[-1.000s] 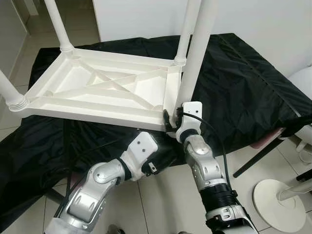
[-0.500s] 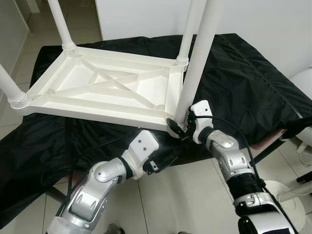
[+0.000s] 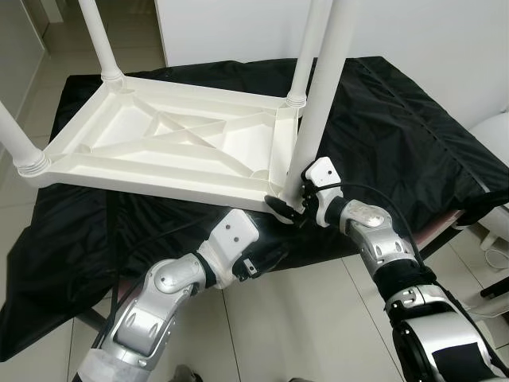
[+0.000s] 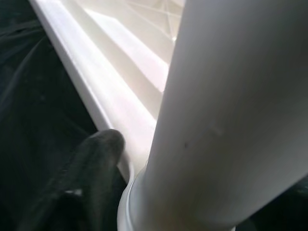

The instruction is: Building children table

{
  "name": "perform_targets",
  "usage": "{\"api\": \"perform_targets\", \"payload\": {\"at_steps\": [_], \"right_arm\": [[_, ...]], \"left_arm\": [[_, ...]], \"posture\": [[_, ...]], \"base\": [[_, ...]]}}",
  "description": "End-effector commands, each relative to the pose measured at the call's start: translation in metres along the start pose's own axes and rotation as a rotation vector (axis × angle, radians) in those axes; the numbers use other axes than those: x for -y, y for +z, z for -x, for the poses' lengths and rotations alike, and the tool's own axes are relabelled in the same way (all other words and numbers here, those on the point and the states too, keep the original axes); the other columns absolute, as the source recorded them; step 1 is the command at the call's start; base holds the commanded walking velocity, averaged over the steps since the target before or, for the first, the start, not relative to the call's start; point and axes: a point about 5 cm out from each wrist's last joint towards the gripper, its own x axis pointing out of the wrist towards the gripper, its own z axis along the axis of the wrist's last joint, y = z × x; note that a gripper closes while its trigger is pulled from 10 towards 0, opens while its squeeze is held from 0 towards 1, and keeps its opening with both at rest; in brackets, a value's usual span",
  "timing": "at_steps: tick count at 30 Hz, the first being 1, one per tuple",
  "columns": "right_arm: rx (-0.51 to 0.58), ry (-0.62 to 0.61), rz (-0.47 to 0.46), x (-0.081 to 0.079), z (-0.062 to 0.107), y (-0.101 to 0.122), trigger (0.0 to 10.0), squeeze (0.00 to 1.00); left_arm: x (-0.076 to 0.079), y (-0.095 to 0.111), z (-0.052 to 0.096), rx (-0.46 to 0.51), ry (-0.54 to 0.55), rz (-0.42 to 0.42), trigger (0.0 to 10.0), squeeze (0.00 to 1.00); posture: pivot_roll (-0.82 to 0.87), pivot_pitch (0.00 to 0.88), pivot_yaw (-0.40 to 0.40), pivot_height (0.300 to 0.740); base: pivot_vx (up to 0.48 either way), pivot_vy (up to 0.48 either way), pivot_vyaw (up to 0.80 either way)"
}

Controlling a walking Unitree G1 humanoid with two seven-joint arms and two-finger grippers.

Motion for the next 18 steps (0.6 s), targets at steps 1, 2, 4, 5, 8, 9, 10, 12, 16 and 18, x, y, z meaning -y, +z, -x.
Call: {"api": "perform_targets", "payload": {"at_steps": [1,2,4,5,8,9,10,12,16,18], "right_arm": [[-0.024,0.03,0.011,-0.002,0.0,-0.004,0.0,0.0],[-0.029,0.041,0.005,-0.002,0.0,-0.006,0.0,0.0],[-0.033,0.048,-0.005,-0.002,0.001,-0.008,0.0,0.0],[-0.033,0.048,-0.005,-0.002,0.001,-0.008,0.0,0.0],[-0.037,0.062,-0.01,-0.002,0.003,-0.012,0.0,0.0],[-0.037,0.062,-0.01,-0.002,0.003,-0.012,0.0,0.0],[-0.042,0.065,-0.005,-0.003,0.003,-0.014,2.7,0.0],[-0.042,0.065,-0.005,-0.003,0.003,-0.014,2.7,0.0],[-0.029,0.069,-0.012,-0.004,0.004,-0.013,10.0,0.0],[0.01,0.028,-0.05,-0.003,0.005,-0.01,10.0,0.0]], "left_arm": [[-0.003,-0.003,0.002,-0.01,0.063,-0.001,10.0,0.0],[-0.003,-0.003,0.002,-0.01,0.067,0.0,10.0,0.0],[-0.003,-0.003,0.002,-0.01,0.069,0.001,10.0,0.0],[-0.003,-0.003,0.002,-0.01,0.069,0.001,10.0,0.0],[-0.002,-0.004,0.003,-0.01,0.069,0.004,10.0,0.0],[-0.002,-0.004,0.003,-0.01,0.069,0.004,10.0,0.0],[-0.002,-0.004,0.003,-0.01,0.068,0.004,10.0,0.0],[-0.002,-0.004,0.003,-0.01,0.068,0.004,10.0,0.0],[-0.001,-0.004,0.003,-0.011,0.066,0.005,10.0,0.0],[-0.001,-0.004,0.003,-0.013,0.062,0.005,10.0,0.0]], "posture": [[-0.03,0.07,-0.051,0.74],[-0.03,0.07,-0.051,0.74],[-0.03,0.072,-0.053,0.74],[-0.03,0.072,-0.053,0.74],[-0.04,0.072,-0.053,0.74],[-0.04,0.072,-0.053,0.74],[-0.04,0.072,-0.054,0.74],[-0.04,0.072,-0.054,0.74],[-0.04,0.075,-0.052,0.74],[-0.05,0.077,-0.051,0.74]], "base": [[0.0,0.0,0.0],[0.0,0.0,0.0],[0.0,0.0,0.0],[0.0,0.0,0.0],[0.0,0.0,0.0],[0.0,0.0,0.0],[0.0,0.0,0.0],[0.0,0.0,0.0],[0.0,0.0,0.0],[0.0,0.0,0.0]]}}
